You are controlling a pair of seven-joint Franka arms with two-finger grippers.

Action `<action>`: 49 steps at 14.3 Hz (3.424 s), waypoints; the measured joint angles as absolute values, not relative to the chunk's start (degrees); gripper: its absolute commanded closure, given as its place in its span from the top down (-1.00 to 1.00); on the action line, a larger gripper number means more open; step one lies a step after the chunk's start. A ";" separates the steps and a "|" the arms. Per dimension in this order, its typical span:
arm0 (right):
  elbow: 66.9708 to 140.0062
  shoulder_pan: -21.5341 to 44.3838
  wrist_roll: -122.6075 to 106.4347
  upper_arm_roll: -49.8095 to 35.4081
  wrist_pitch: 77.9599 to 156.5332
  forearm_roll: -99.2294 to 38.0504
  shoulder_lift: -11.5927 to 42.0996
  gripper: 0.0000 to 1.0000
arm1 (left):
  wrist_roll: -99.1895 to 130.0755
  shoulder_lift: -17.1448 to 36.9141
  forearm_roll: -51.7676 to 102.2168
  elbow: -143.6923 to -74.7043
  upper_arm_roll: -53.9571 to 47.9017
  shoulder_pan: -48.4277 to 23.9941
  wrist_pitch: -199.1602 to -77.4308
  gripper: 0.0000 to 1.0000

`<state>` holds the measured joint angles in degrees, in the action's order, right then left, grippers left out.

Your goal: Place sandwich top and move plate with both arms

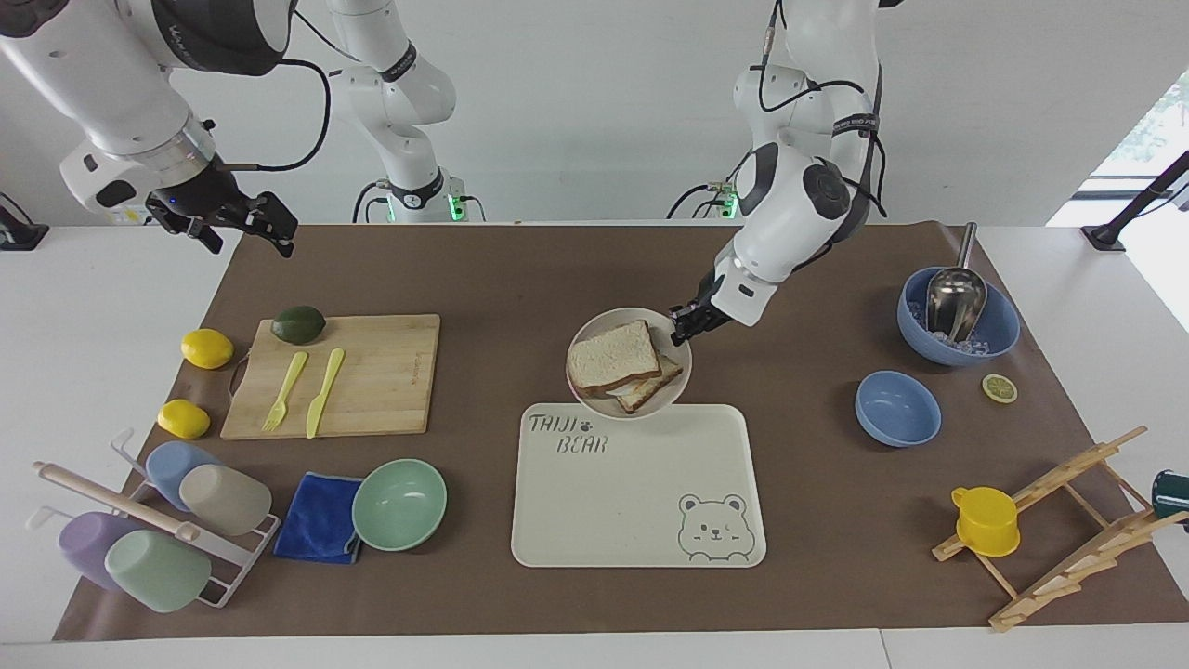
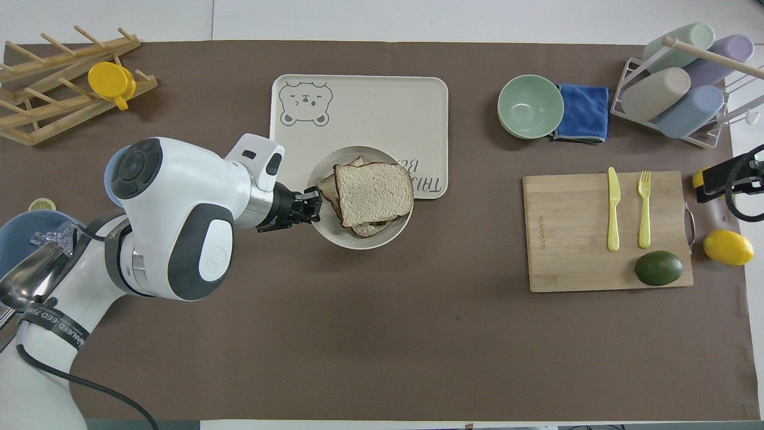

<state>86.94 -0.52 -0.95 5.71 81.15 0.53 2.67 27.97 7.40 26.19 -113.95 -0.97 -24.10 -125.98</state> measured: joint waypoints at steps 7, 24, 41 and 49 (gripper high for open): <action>86.94 -0.52 -0.95 5.71 81.15 0.53 2.67 1.00 | 27.40 24.56 24.85 -95.33 -0.96 -19.86 -125.47 -1.00; 86.94 -0.52 -0.95 5.71 81.15 0.53 2.67 1.00 | 21.54 28.19 19.93 -93.87 -0.34 -19.17 -130.24 1.00; 86.94 -0.52 -0.95 5.71 81.15 0.53 2.67 1.00 | 12.50 0.64 2.84 -93.27 4.47 -13.47 -89.84 1.00; 86.94 -0.52 -0.95 5.71 81.15 0.53 2.67 1.00 | 7.36 -5.88 2.78 -102.57 0.99 -9.25 -87.85 1.00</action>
<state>86.94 -0.52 -0.95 5.71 81.15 0.53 2.67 7.36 -5.88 2.78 -102.57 0.99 -9.25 -87.85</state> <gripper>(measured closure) 0.000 0.000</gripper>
